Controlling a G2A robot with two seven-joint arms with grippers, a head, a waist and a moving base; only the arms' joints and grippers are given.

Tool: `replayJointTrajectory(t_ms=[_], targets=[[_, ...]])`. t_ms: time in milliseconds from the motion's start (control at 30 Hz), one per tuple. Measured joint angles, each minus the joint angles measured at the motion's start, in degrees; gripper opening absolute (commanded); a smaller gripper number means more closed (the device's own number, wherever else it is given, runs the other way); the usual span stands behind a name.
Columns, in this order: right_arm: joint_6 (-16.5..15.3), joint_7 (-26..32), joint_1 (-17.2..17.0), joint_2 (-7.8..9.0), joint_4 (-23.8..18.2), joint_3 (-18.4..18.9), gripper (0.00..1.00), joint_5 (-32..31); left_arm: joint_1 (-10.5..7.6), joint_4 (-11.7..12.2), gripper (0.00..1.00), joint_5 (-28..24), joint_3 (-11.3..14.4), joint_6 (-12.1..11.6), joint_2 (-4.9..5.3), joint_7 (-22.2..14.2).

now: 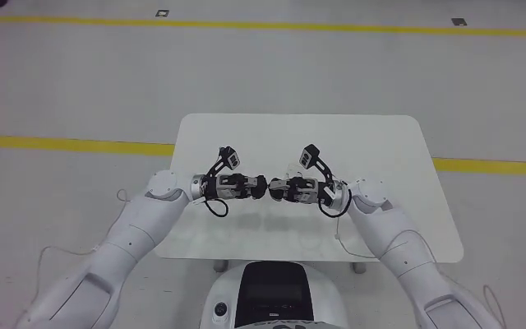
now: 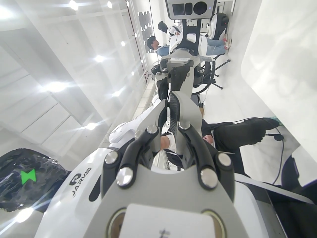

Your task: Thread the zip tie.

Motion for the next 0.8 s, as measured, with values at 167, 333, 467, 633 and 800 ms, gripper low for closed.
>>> replayJointTrajectory(t_ms=[167,333,467,633,800], targets=[[0.3,0.1,0.5,-0.08,0.3,-0.8,0.00,-0.1,0.07,0.3,0.09,-0.1,-0.1,0.0,-0.12,-0.3],[0.3,0.1,1.1,-0.20,0.9,-1.6,0.00,0.1,0.09,0.7,0.03,-0.1,-0.3,0.0,-0.24,-0.4],[0.1,0.1,1.5,-0.28,1.5,-2.0,0.00,0.5,0.05,0.9,0.00,0.1,-0.3,0.1,-0.34,-0.6],[0.0,0.0,1.7,-0.30,2.2,-2.2,1.00,1.0,-0.05,1.3,0.00,0.4,-0.3,0.1,-0.46,-0.7],[-0.7,0.3,1.8,-0.20,3.9,-1.0,1.00,3.6,0.03,1.8,0.00,-0.2,-1.0,-0.9,-0.49,-0.7]])
